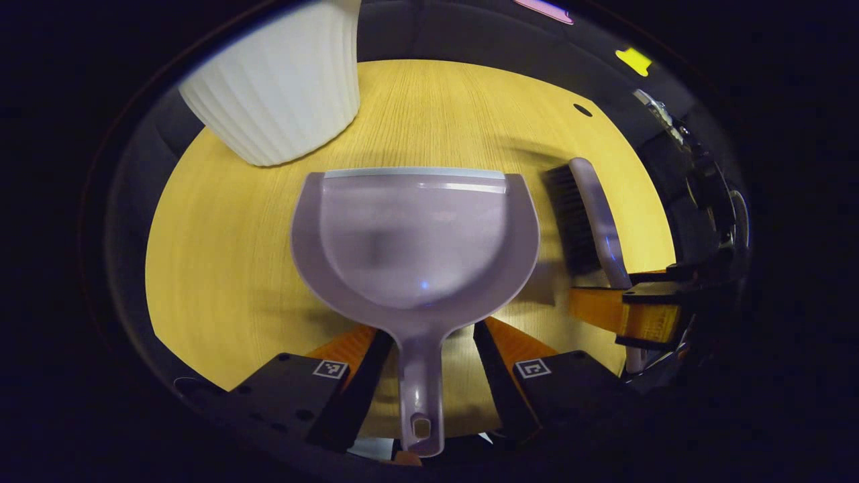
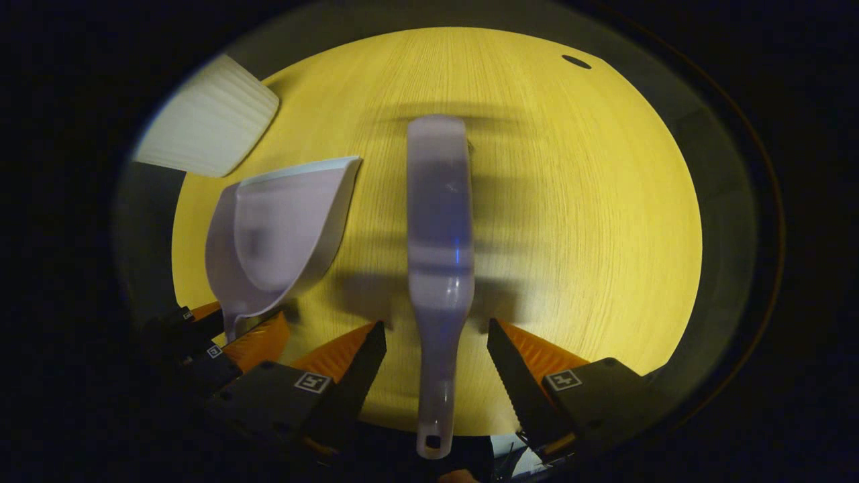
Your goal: Pick up the small broom and dustpan from the desktop, sweep the trash into the dustpan with the broom, and then empty the trash into the garbage bin.
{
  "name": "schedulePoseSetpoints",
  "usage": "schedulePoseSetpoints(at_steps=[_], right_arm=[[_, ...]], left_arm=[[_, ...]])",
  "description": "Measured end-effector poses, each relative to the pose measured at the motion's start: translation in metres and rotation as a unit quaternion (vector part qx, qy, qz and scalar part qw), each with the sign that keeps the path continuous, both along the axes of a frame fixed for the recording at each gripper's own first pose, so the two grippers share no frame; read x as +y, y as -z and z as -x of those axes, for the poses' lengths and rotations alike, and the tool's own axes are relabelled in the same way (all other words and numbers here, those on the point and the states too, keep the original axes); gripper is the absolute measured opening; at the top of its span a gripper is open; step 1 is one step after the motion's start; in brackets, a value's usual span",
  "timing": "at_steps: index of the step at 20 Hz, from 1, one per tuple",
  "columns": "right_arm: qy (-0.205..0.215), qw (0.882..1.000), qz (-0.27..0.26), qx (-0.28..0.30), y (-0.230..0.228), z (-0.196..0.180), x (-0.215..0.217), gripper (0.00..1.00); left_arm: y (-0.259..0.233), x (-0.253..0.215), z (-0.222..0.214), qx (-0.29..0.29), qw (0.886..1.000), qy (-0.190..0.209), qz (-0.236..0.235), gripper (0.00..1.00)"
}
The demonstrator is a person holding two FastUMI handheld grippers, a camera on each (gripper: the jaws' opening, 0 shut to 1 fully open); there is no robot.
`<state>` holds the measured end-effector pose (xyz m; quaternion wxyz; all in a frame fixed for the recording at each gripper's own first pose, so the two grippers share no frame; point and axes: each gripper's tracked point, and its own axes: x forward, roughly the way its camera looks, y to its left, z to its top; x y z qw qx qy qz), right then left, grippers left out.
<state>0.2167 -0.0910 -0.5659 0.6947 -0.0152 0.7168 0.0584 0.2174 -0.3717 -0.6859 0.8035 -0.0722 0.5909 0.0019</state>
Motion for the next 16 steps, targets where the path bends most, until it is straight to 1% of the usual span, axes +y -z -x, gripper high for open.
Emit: schedulePoseSetpoints(at_steps=[1,2,4,5,6,7,8,9,10,11,12,13,14,15,16], right_arm=[[0.004,1.0,-0.005,-0.022,-0.013,-0.003,0.0,0.9],[0.007,0.999,-0.007,-0.049,-0.031,-0.008,-0.001,0.99],[0.003,0.992,-0.002,-0.126,-0.071,-0.026,-0.006,0.99],[0.0,0.985,0.002,-0.174,-0.093,-0.038,-0.006,0.99],[0.0,0.979,0.006,-0.203,-0.112,-0.044,-0.004,0.99],[0.005,0.974,-0.004,-0.229,-0.135,-0.049,0.004,0.98],[0.012,0.964,-0.015,-0.265,-0.162,-0.063,0.009,0.99],[0.022,0.95,-0.02,-0.31,-0.196,-0.07,0.019,0.99],[0.03,0.933,-0.022,-0.358,-0.229,-0.081,0.027,0.99],[0.028,0.911,-0.023,-0.411,-0.261,-0.087,0.035,0.99],[0.02,0.885,-0.014,-0.464,-0.288,-0.094,0.04,0.98],[0.011,0.861,-0.003,-0.508,-0.313,-0.095,0.043,0.98],[0.002,0.84,0.001,-0.543,-0.33,-0.096,0.046,0.98],[0.001,0.824,0.0,-0.567,-0.337,-0.094,0.053,0.98],[0.005,0.811,-0.01,-0.586,-0.342,-0.091,0.057,0.98]], left_arm=[[-0.009,0.001,0.002,-0.013,1.0,0.001,-0.006,0.73],[-0.022,0.003,0.004,-0.031,0.999,-0.001,-0.012,0.74],[-0.056,0.006,0.002,-0.085,0.996,-0.006,-0.022,0.73],[-0.079,0.006,-0.002,-0.117,0.993,-0.005,-0.021,0.73],[-0.107,0.005,0.0,-0.137,0.99,-0.002,-0.01,0.73],[-0.132,0.004,0.001,-0.163,0.987,-0.001,0.001,0.73],[-0.158,0.003,-0.002,-0.199,0.98,0.002,0.009,0.73],[-0.182,0.008,-0.002,-0.239,0.971,0.005,0.01,0.73],[-0.201,0.012,-0.003,-0.28,0.96,0.008,0.005,0.73],[-0.215,0.016,-0.002,-0.321,0.947,0.012,-0.005,0.73],[-0.228,0.022,0.001,-0.363,0.931,0.013,-0.021,0.73],[-0.235,0.026,0.006,-0.408,0.912,0.012,-0.04,0.73],[-0.235,0.026,0.01,-0.444,0.894,0.013,-0.056,0.73],[-0.228,0.023,0.012,-0.47,0.88,0.016,-0.065,0.73],[-0.218,0.017,0.007,-0.48,0.875,0.015,-0.066,0.72]])
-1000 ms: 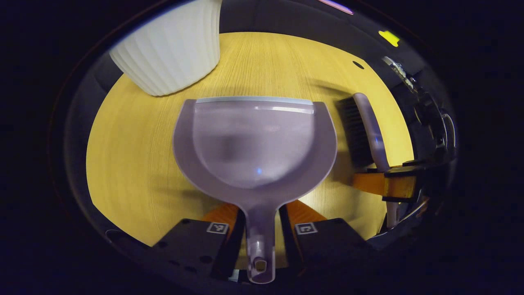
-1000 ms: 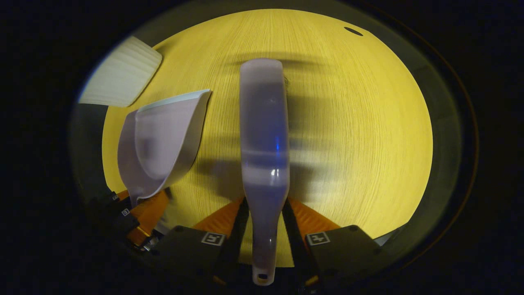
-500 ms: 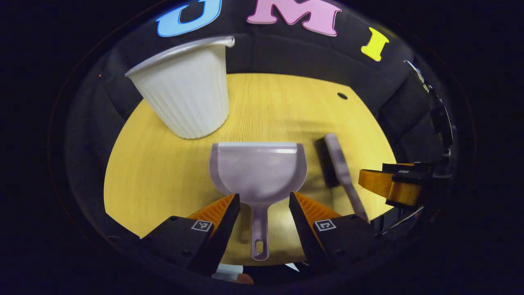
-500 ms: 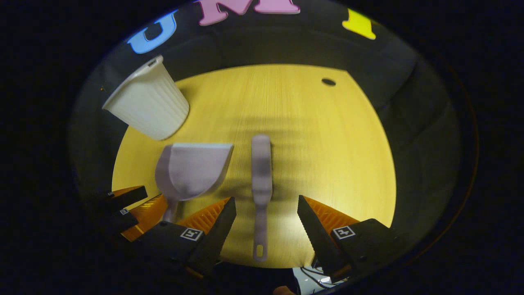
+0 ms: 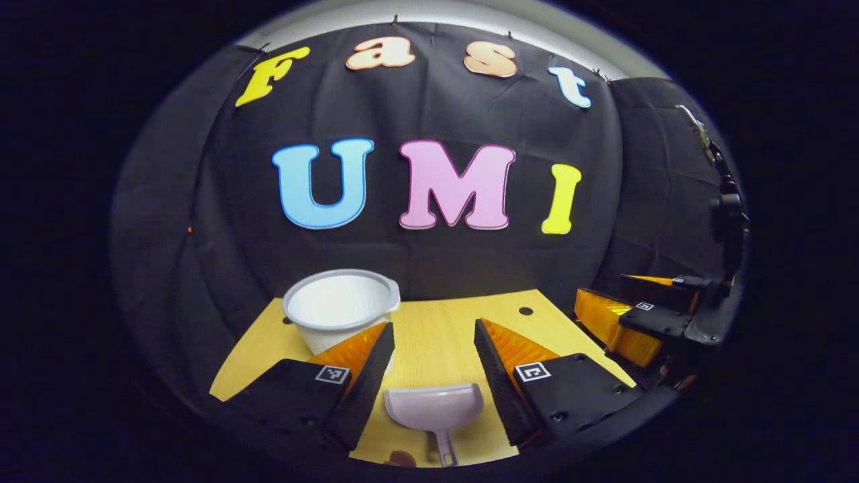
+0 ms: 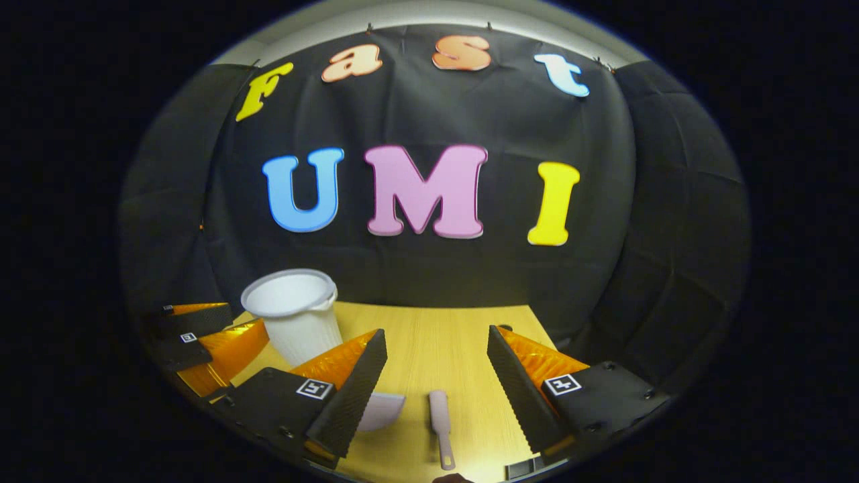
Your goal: Pick up the small broom and dustpan from the desktop, sweep the trash into the dustpan with the broom, and then empty the trash into the garbage bin.
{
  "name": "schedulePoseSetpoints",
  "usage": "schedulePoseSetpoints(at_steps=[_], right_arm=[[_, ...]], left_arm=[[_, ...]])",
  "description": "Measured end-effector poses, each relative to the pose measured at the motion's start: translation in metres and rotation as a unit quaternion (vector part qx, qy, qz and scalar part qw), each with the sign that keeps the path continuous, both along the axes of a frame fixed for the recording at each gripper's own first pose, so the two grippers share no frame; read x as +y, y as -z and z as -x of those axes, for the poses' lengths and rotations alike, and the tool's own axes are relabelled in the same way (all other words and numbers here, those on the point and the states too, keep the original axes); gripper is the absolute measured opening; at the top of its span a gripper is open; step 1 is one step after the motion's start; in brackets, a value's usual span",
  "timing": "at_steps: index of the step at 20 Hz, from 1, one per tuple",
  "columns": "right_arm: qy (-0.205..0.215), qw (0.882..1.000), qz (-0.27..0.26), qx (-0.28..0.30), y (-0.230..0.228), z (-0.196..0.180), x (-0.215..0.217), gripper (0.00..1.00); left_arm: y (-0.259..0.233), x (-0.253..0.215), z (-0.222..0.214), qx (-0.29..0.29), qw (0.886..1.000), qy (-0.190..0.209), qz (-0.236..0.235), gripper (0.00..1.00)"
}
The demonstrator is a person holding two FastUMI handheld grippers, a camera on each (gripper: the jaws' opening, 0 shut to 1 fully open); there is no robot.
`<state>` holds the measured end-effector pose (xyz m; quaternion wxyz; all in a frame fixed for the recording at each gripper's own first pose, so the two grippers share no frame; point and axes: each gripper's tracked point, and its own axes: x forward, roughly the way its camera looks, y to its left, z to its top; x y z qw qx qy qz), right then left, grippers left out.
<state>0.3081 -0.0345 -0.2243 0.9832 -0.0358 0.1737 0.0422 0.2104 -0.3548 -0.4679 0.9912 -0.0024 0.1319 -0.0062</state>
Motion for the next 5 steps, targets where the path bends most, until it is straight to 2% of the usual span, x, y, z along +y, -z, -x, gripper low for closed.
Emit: schedulePoseSetpoints(at_steps=[2,4,5], right_arm=[[-0.01,1.0,-0.016,-0.018,-0.019,0.008,0.007,0.98],[-0.02,0.999,-0.004,-0.039,-0.03,0.008,0.007,0.98],[-0.023,0.999,0.0,-0.042,-0.027,0.006,0.007,0.89]], left_arm=[[0.024,-0.007,-0.006,0.013,1.0,-0.006,0.025,0.72],[0.045,-0.021,-0.016,0.012,0.998,-0.004,0.057,0.72],[0.049,-0.022,-0.017,0.012,0.998,-0.008,0.067,0.72]])
